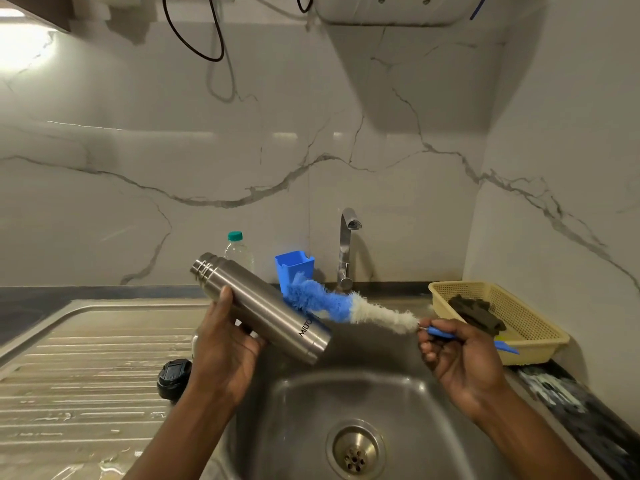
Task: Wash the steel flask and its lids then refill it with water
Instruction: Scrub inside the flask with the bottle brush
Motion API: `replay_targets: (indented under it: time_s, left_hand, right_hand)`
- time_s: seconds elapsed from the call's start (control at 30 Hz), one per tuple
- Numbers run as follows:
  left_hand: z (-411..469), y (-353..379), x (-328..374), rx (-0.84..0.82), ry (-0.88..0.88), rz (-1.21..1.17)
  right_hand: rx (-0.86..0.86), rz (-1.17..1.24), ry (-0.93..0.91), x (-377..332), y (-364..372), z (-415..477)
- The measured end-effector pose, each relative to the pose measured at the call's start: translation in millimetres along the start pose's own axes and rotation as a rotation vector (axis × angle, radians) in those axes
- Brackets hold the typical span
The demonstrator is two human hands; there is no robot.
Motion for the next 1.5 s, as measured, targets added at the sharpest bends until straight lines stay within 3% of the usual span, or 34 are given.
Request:
replay_targets:
  time_s: [0.1,0.27,0.47,0.63,0.97,1.5]
  left_hand:
    - [-2,-2,-3,0.025,0.015,-0.007]
    - [5,-5,12,0.028,0.060,-0.033]
    - [1,-3,6,0.029,0.064,0.007]
    - [4,-4,16,0.021,0.077,-0.032]
    - [-1,-2,21,0.030,0.131,-0.015]
    - [-3,-2,4,0.005,0.158,0.064]
  right_hand:
    - [-0.009,-0.019,0.008,2,3,-1]
    - [0.114,-0.009,-0.002,-13,-20,1]
    - [0.089,-0.022,0.039,2,-3,-1]
    - [0.215,0.014,0.004,-11,-31,1]
    - [0.210,0.079,-0.009,-18,-26,-2]
    - [0.123,-0.113,-0.028,-14,2,-10]
Point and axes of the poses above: each hand's wrist, its own z-axis towards the middle knuckle, its own y-axis out of the palm, x = y × z, the point moved 7 cm from there along z, towards the middle knuckle, and after that the axes turned 15 degrees about -z, right-handed, at the moved point
